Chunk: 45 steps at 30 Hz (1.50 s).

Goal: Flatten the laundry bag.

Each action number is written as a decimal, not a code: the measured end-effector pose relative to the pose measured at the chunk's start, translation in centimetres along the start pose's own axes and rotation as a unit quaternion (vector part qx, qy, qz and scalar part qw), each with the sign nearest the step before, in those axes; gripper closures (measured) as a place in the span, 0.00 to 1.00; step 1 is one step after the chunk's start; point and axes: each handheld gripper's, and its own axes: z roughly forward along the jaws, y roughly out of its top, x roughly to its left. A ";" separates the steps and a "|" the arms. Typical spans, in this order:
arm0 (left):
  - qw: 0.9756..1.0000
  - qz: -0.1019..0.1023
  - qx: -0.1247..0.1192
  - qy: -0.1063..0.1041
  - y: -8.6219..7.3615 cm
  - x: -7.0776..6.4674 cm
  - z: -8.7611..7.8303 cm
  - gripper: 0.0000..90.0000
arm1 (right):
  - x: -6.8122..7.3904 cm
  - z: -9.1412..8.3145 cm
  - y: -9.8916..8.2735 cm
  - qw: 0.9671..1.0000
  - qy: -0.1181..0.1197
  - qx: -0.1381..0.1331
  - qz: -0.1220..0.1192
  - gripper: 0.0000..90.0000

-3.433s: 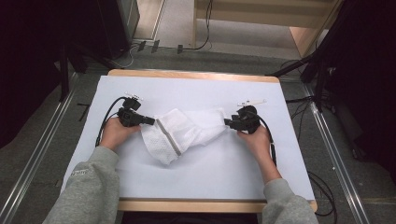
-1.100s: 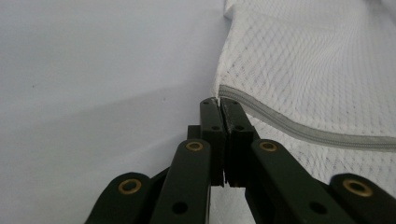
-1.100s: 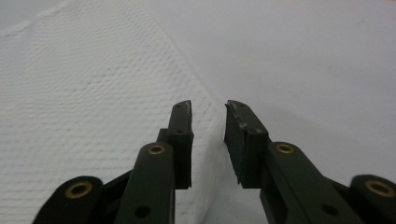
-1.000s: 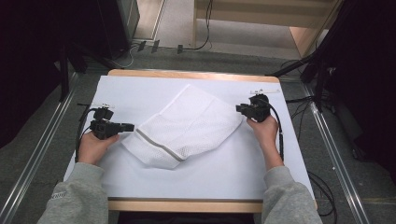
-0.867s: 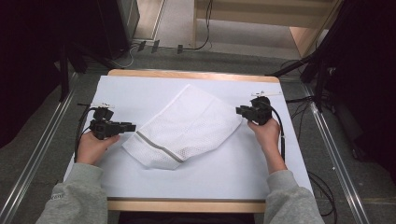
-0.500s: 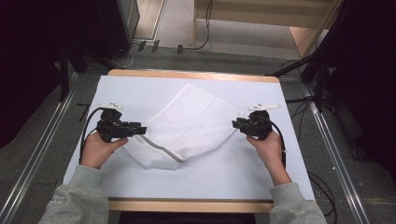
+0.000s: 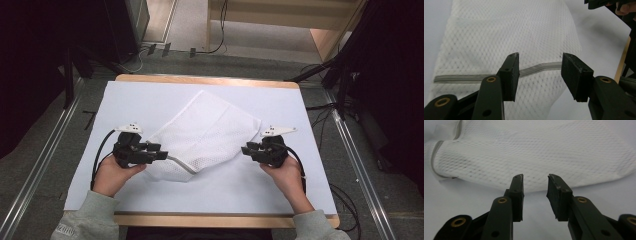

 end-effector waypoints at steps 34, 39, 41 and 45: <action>1.000 0.028 -0.009 -0.008 0.7 -1.9 1.8 0.53 | 8.5 6.6 0.7 0.991 0.091 0.059 -0.081 1.00; 0.999 0.029 -0.015 -0.011 0.7 -2.3 1.8 0.53 | 8.4 7.1 2.1 0.991 0.089 0.046 -0.083 1.00; 0.999 0.028 -0.017 -0.012 0.7 -2.5 1.8 0.53 | 8.3 7.0 2.8 0.992 0.090 0.036 -0.085 1.00; 0.999 0.031 -0.016 -0.009 0.7 -2.8 1.7 0.53 | 7.9 7.5 4.1 0.992 0.086 0.031 -0.089 1.00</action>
